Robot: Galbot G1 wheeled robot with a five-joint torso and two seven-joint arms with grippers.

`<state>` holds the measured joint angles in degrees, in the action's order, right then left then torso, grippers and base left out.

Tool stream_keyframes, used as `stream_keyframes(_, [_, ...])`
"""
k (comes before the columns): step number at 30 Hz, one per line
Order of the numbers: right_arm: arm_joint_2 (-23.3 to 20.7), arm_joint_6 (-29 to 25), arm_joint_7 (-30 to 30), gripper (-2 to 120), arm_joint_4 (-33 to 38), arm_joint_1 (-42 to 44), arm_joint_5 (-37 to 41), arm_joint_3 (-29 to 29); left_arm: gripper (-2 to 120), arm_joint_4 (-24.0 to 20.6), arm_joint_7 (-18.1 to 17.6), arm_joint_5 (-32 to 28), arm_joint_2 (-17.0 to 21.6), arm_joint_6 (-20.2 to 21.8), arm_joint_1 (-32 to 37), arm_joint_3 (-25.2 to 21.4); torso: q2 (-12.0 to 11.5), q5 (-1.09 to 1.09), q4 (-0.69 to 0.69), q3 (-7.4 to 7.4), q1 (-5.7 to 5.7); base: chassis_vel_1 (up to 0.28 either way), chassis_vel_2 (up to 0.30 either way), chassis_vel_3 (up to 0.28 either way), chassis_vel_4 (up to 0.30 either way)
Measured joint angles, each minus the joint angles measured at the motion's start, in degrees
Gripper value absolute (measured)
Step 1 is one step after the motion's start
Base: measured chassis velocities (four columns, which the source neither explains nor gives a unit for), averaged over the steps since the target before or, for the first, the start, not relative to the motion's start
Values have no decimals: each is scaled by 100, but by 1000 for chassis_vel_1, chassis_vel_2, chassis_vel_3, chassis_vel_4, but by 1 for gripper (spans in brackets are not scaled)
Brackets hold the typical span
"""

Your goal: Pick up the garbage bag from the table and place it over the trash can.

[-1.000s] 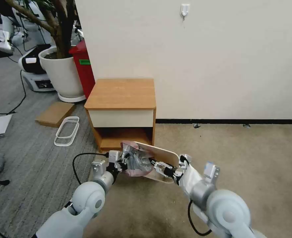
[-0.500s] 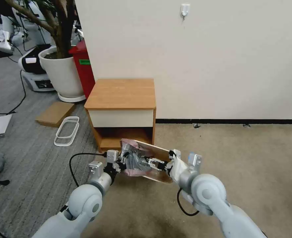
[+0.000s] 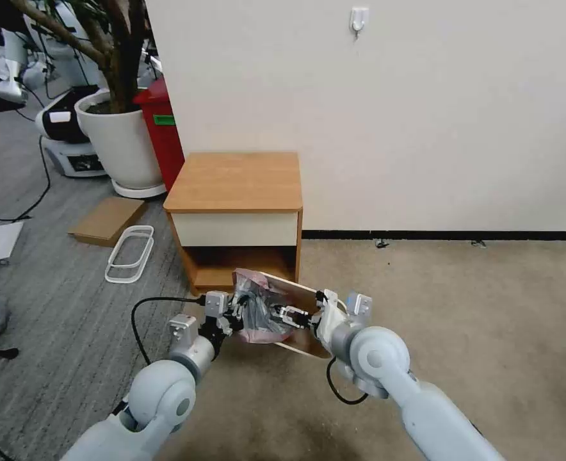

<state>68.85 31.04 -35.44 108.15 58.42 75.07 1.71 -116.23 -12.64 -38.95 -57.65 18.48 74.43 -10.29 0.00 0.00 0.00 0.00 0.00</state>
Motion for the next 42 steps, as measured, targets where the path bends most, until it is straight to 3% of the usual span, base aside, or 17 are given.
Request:
stream_keyframes(11, [61, 213, -412, 98, 306, 163, 37, 15, 7, 93, 3, 173, 12, -51, -78, 92, 0, 0, -1, -1, 0, 0, 0, 0, 0])
stream_keyframes(24, [618, 75, -1063, 98, 237, 331, -404, -27, 7, 305, 294, 1128, -192, -568, -54, 132, 0, 0, 0, -1, 0, 0, 0, 0, 0])
stream_keyframes(32, [858, 51, -1281, 98, 281, 318, 55, -331, 7, 429, 387, 1406, -263, -728, -81, 192, 0, 0, 0, -1, 0, 0, 0, 0, 0])
stream_keyframes(42, [844, 188, -1311, 98, 292, 375, 134, -442, 7, 492, 400, 1468, -334, -773, -139, 246, 0, 0, 0, 0, 0, 0, 0, 0, 0])
